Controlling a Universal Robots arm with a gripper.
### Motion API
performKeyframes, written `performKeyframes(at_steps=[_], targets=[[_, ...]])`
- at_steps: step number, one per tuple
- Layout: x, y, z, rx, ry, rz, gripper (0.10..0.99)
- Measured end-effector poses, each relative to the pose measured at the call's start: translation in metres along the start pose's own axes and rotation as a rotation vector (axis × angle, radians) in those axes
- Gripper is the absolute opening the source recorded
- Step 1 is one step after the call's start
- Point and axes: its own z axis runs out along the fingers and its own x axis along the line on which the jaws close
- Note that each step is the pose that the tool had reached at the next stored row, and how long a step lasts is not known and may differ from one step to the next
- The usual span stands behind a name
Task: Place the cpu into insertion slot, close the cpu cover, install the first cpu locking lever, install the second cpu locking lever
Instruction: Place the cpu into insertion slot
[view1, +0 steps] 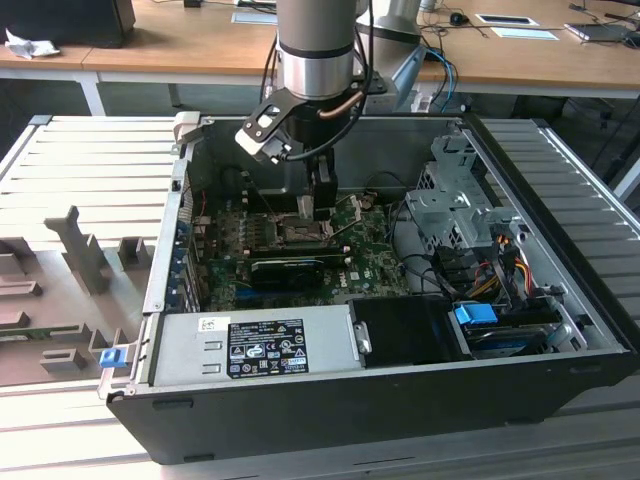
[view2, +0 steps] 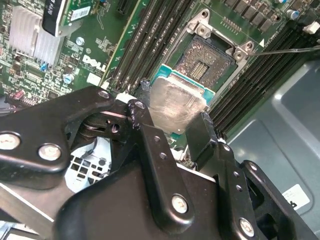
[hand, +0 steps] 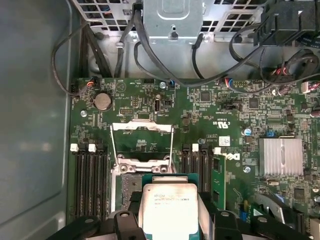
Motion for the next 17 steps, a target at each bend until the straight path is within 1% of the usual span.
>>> performKeyframes(at_steps=[2, 4, 5, 6, 14, 16, 17], targets=[[0.0005, -0.0005, 0.0015, -0.002, -0.0001, 0.000, 0.525], [0.0004, -0.0048, 0.0023, -0.003, -0.0005, 0.000, 0.525], [0.0005, -0.0083, 0.0028, -0.003, -0.0003, 0.000, 0.525], [0.0005, -0.0096, 0.0030, -0.003, -0.0003, 0.000, 0.525], [0.0006, -0.0129, 0.0045, -0.003, -0.0001, 0.000, 0.525], [0.0006, -0.0138, 0.0068, -0.003, -0.0002, 0.000, 0.525], [0.0019, -0.0154, 0.0150, -0.003, -0.0003, 0.000, 0.525]])
